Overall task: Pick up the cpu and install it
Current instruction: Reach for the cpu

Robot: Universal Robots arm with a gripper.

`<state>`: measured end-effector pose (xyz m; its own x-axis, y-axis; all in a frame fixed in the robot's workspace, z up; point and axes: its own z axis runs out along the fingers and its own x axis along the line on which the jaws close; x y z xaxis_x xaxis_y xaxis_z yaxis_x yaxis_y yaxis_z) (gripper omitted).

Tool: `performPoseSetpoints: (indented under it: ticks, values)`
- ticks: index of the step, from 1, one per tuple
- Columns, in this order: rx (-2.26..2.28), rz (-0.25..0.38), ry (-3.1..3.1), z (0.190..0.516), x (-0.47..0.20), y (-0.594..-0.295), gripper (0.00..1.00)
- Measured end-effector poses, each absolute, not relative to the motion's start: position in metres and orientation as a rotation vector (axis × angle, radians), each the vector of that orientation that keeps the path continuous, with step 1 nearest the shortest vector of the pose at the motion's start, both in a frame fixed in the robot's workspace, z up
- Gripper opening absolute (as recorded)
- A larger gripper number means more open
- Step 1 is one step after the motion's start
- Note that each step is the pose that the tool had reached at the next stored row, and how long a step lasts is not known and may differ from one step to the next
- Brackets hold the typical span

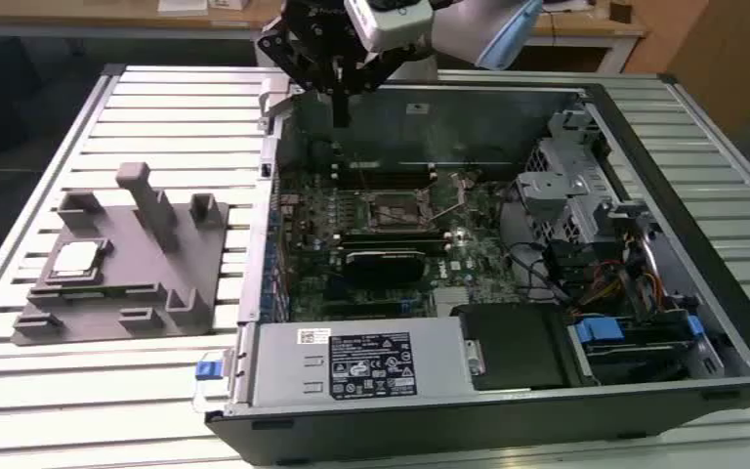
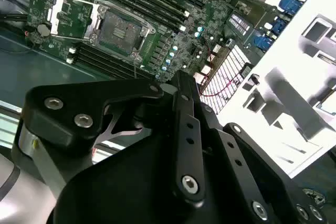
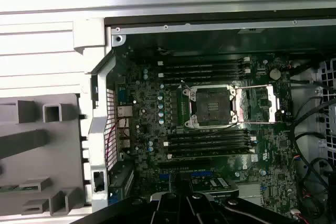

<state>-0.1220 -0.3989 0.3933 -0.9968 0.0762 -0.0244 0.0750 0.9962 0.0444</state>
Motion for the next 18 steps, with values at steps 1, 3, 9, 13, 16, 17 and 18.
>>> performPoseSetpoints:
  ticks: [1,3,9,13,16,17,18]
  values:
    - [0.118,0.068,3.112,0.393,-0.122,-0.399,0.11]
    - [0.118,0.068,3.112,0.393,-0.122,-0.399,0.11]
    - [0.118,0.068,3.113,0.393,-0.123,-0.399,0.11]
    - [0.118,0.068,3.112,0.393,-0.124,-0.399,0.11]
    - [0.118,0.068,3.113,0.393,-0.132,-0.399,0.11]
    - [0.118,0.068,3.112,0.393,-0.132,-0.399,0.11]
    - [0.118,0.068,3.113,0.393,-0.133,-0.399,0.11]
